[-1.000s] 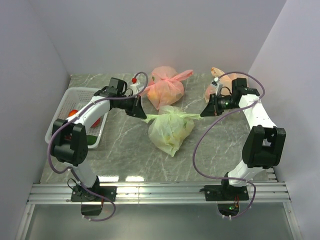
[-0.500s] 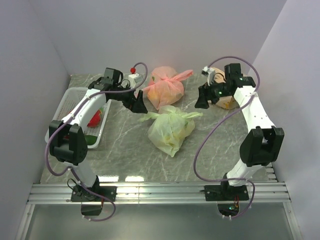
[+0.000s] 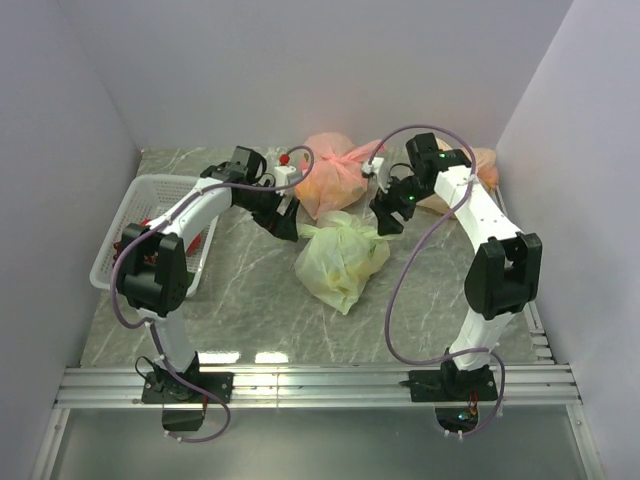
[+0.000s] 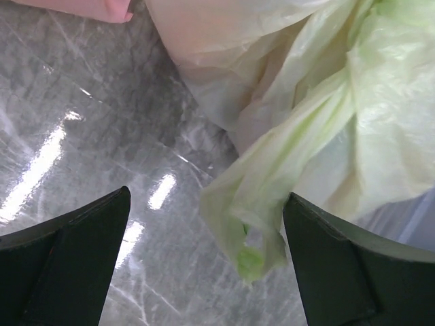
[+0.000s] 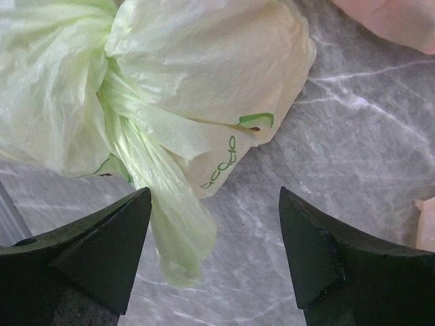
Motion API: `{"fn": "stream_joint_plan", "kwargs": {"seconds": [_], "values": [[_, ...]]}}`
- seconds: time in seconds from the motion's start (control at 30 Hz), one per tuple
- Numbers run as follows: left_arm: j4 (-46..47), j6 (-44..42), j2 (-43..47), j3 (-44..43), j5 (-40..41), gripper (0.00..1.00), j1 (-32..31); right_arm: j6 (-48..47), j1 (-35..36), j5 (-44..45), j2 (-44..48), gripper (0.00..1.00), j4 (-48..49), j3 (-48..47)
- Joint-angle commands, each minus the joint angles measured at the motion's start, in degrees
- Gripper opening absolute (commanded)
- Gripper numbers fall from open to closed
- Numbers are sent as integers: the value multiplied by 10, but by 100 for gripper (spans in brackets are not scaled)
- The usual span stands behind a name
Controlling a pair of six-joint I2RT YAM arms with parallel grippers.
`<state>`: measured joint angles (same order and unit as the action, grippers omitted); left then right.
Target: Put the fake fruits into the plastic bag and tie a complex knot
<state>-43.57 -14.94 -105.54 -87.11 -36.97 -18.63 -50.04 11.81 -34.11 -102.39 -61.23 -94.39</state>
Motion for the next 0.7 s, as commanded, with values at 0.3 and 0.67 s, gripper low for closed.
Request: {"fn": "stream_joint_plan", "kwargs": {"seconds": [0.3, 0.67], "values": [[80, -29, -6, 16, 84, 93, -47, -94, 21, 74, 2, 81, 23, 64], [99, 9, -1, 24, 85, 97, -47, -140, 23, 67, 12, 90, 3, 79]]}}
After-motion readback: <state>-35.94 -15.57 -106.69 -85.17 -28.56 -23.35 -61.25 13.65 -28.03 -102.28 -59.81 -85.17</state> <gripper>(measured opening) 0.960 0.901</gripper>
